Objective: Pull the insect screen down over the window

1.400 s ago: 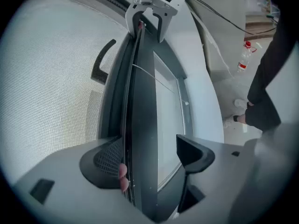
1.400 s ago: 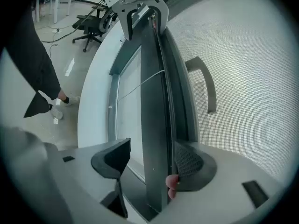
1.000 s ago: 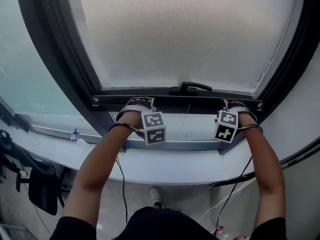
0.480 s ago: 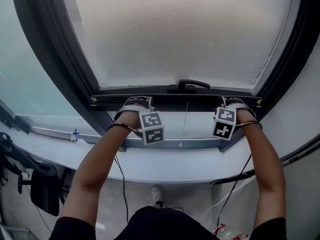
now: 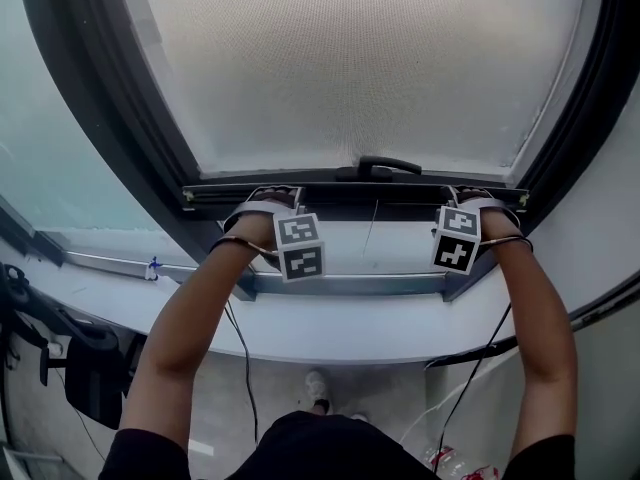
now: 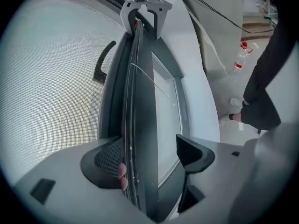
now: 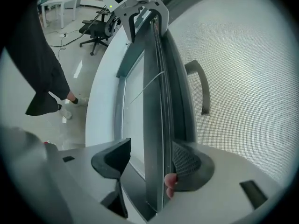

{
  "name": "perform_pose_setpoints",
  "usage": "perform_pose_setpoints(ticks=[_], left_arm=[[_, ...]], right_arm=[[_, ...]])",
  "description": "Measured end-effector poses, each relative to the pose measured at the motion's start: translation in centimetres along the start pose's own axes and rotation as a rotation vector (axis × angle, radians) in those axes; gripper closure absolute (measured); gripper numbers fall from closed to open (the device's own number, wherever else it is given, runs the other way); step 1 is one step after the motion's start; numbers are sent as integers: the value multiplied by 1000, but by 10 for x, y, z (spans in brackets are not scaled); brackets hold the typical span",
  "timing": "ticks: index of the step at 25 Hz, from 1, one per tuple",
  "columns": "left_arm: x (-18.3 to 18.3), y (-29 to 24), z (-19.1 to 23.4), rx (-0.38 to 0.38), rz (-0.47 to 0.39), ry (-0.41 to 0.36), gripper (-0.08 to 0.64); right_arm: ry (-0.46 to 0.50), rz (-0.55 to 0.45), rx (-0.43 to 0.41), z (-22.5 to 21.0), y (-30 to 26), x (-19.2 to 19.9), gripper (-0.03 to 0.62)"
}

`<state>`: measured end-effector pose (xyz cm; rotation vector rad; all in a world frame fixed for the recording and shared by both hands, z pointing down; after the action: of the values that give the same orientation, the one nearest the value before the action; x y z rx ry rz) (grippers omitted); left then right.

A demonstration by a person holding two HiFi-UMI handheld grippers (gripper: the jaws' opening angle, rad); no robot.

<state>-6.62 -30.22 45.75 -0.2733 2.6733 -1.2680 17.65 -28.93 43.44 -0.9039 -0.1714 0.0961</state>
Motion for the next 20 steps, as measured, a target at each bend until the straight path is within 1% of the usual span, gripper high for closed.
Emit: perform_pose_setpoints(ticks=[3, 5, 7, 11, 15, 16, 18, 20], left_arm=[[-2, -1, -1, 35, 21, -5, 202], [-2, -4, -3, 48, 17, 3, 202], [-2, -5, -4, 53, 0, 17, 202], [-2, -5, -3, 53, -3, 27, 202], [-2, -6, -2, 17, 0, 18, 202], [-2, -6, -2, 15, -11, 23, 202], [-1, -4, -2, 34, -37, 42, 202], [0, -2, -2, 51, -37, 31, 202]], right_arm=[[6, 20, -23, 1, -2, 0, 314], [7, 26, -35, 3, -5, 0, 314], [0, 29, -51, 3, -6, 0, 314], [-13, 27, -90, -1, -4, -1, 314], [-8, 13, -68, -2, -5, 0, 314], [-3, 10, -64, -1, -4, 0, 316], [10, 13, -66, 0, -4, 1, 316], [19, 9, -78, -1, -3, 0, 316]])
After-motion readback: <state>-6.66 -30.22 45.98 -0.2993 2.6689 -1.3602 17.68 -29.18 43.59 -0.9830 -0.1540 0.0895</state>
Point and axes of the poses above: the fingertips, and each gripper's own axes: y backward along the fingers, z to its left, x out of its underside, the point moved 7 cm from there along y, backward along the fingers, and after that the axes turned 10 degrees about -y, right-handed, at the moved point
